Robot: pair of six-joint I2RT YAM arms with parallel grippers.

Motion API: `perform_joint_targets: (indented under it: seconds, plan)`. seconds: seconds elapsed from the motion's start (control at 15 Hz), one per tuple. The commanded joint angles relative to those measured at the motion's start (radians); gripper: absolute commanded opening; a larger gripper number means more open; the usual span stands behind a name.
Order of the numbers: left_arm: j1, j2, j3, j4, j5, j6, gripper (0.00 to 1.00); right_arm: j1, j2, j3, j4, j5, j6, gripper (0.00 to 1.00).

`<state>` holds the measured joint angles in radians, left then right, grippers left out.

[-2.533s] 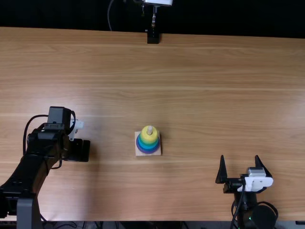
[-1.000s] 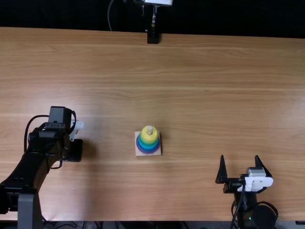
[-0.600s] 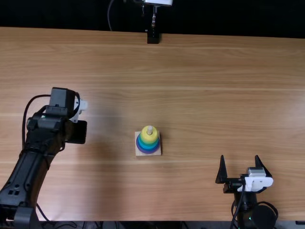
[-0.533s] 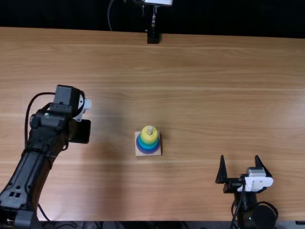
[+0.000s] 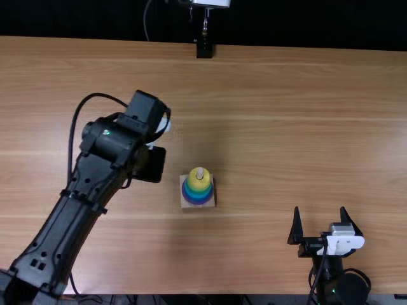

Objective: Build the Hanoi tower: stack the rings onto the peg from bottom to top in this color order: purple, dark blue, light blue, dark green, light green, yellow, orange.

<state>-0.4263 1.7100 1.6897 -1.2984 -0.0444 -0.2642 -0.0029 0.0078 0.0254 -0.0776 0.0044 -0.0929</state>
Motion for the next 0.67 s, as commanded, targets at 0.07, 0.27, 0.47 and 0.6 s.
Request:
perform_joint_targets:
  seconds: [0.07, 0.27, 0.47, 0.6]
  plan:
    - [-0.075, 0.063, 0.119, -0.025, 0.004, -0.071, 0.00, -0.012, -0.008, -0.007, -0.010, 0.012, -0.001, 1.00]
    - [-0.141, 0.119, 0.205, -0.025, 0.004, -0.122, 0.00, -0.012, -0.008, -0.007, -0.010, 0.012, -0.001, 1.00]
    - [-0.178, 0.157, 0.261, -0.044, 0.002, -0.128, 0.00, -0.012, -0.008, -0.007, -0.008, 0.012, -0.001, 1.00]
    - [-0.196, 0.161, 0.292, -0.053, 0.002, -0.146, 0.00, -0.012, -0.008, -0.007, -0.008, 0.012, -0.001, 1.00]
